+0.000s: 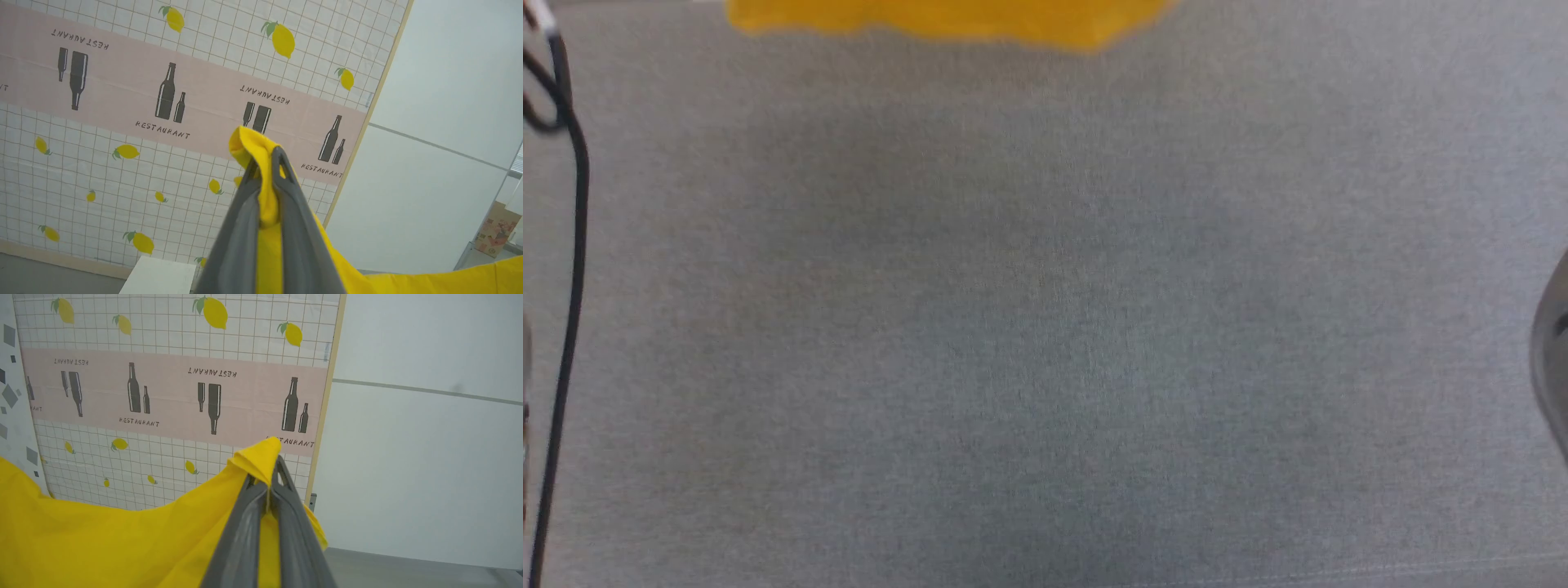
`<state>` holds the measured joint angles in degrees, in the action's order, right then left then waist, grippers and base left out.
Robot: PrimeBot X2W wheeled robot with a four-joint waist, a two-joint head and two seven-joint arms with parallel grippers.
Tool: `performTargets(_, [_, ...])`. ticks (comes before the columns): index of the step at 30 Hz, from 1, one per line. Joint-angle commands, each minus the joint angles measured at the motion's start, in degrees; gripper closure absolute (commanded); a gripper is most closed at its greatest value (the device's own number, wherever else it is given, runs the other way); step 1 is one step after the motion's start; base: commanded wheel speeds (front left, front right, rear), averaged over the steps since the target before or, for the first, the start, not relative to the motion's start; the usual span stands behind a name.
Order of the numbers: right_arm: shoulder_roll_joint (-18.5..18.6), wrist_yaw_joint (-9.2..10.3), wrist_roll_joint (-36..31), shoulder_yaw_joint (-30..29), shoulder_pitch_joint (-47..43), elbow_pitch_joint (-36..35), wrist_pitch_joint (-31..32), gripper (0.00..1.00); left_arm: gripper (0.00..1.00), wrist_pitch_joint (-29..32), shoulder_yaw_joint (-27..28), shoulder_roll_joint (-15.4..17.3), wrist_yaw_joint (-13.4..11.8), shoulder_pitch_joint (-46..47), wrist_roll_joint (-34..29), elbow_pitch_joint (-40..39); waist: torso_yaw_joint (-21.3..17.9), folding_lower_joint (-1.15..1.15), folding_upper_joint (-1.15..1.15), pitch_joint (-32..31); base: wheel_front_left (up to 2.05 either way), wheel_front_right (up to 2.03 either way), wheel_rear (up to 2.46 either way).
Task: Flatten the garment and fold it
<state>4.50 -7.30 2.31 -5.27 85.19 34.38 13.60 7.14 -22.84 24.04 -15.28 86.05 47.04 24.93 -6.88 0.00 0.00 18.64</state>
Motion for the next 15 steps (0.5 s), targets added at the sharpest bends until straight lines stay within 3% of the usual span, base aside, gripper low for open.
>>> performTargets(1, [0.26,-0.19,-1.55,-0.52,1.97,0.47,-1.38,1.0,1.0,-1.83,0.78,-1.21,-0.28,2.12,0.04,0.29,-1.07,0.0,0.0,7.18,0.0,0.0,0.0])
performTargets(9, [1.13,-0.19,-10.71,-0.25,9.87,3.58,-9.13,1.0,1.0,-12.12,3.52,-5.24,2.75,9.7,0.28,2.3,-0.04,0.0,0.0,17.47,0.0,0.0,0.0])
performTargets(15, [5.86,-0.19,-16.82,3.27,13.41,6.57,-15.61,1.0,1.0,-17.76,5.56,-6.86,7.52,11.44,2.38,5.52,2.37,0.0,0.0,21.72,0.0,0.0,0.0])
